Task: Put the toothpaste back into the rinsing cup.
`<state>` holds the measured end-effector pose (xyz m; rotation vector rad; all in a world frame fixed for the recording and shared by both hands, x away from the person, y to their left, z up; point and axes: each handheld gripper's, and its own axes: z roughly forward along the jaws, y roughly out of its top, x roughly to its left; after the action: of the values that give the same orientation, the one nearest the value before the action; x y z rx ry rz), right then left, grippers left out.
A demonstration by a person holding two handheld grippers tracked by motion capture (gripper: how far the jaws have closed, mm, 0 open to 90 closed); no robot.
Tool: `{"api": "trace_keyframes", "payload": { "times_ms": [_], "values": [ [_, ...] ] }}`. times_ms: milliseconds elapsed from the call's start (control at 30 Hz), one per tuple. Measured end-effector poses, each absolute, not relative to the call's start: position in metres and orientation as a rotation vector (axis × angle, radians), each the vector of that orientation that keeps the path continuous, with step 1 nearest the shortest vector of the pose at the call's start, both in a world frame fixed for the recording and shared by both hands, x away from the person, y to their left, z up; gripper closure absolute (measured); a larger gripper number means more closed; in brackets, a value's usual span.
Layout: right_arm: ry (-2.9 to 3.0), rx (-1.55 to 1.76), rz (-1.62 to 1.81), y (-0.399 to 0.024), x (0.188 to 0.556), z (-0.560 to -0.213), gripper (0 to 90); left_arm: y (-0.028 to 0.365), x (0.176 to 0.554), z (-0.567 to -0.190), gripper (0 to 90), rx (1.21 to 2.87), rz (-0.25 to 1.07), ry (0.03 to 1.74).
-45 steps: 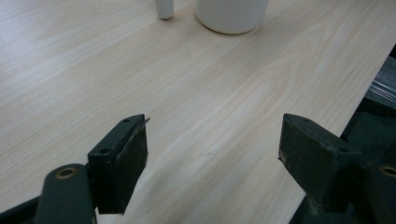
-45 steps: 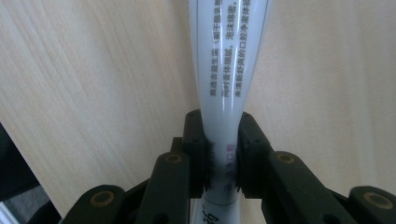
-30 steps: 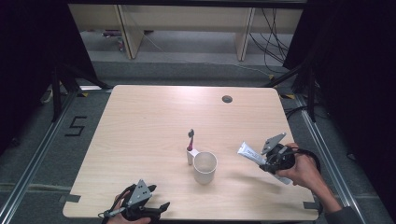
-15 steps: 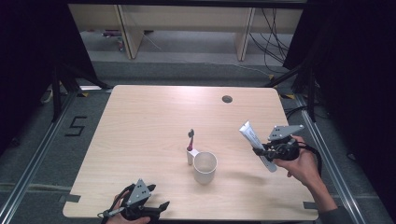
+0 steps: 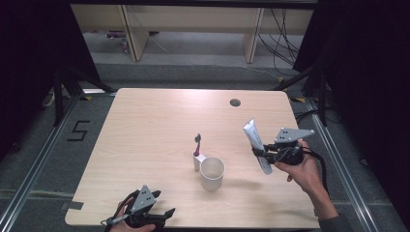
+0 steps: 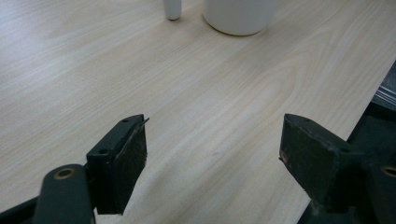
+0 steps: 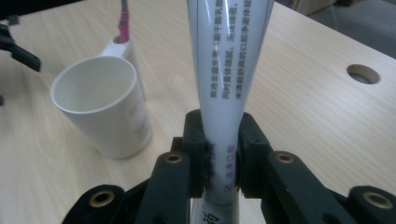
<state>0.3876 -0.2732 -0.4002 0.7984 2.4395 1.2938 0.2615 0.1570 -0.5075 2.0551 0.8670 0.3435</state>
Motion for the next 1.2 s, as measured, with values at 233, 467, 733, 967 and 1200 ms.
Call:
{"api": "trace_keyframes", "payload": {
  "times_ms": [233, 467, 733, 967, 1200],
  "values": [
    [2.383, 0.768, 1.41, -0.262, 0.387, -0.394, 77.0, 0.157, 0.262, -0.507, 22.9, 2.056, 0.345, 0.872],
    [2.336, 0.746, 1.547, -0.244, 0.386, -0.387, 77.0, 0.157, 0.261, -0.507, 22.9, 2.054, 0.346, 0.871],
    [2.328, 0.721, 1.63, -0.223, 0.383, -0.382, 77.0, 0.157, 0.262, -0.507, 22.9, 2.054, 0.345, 0.871],
    [2.36, 0.662, 1.644, -0.21, 0.384, -0.378, 77.0, 0.158, 0.262, -0.507, 22.9, 2.056, 0.347, 0.858],
    [2.38, 0.641, 1.65, -0.195, 0.384, -0.378, 77.0, 0.159, 0.262, -0.506, 22.9, 2.062, 0.35, 0.857]
  ]
}}
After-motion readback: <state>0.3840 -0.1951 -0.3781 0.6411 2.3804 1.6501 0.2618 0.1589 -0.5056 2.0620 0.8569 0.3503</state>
